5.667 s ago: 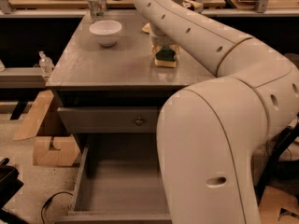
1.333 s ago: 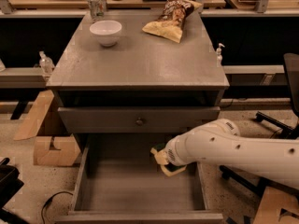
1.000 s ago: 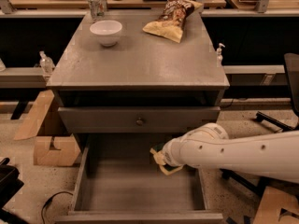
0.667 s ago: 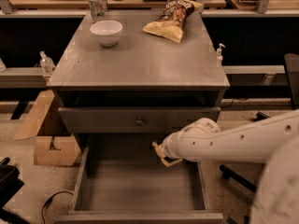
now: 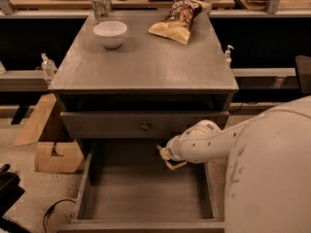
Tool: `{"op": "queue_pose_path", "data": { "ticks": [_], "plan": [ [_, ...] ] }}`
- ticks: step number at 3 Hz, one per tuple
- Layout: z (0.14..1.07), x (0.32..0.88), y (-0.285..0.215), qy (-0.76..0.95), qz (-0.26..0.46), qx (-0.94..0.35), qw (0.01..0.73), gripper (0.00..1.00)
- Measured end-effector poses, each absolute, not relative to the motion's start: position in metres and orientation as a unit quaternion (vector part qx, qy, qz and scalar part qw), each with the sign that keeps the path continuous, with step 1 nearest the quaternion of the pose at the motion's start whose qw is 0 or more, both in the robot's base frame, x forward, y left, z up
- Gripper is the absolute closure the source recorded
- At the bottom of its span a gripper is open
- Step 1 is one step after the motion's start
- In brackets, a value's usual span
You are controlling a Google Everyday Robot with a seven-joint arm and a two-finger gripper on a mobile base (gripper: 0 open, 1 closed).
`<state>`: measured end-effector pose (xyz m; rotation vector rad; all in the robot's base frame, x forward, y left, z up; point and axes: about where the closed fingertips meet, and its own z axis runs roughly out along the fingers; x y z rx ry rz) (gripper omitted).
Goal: Place sponge into middle drawer
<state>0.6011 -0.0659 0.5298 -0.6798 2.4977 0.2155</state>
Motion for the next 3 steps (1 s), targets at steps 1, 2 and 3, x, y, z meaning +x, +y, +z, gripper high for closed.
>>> {"op": "queue_pose_path", "data": {
  "ticks": [1,2,3],
  "plan": [
    [0.510,0.570,-0.050,0.928,0.112,-0.251,0.250,1.00],
    [0.481,0.532,-0.029,0.929,0.162,-0.242,0.227,1.00],
    [0.456,0.528,-0.014,0.921,0.187,-0.254,0.230,1.00]
  ]
}}
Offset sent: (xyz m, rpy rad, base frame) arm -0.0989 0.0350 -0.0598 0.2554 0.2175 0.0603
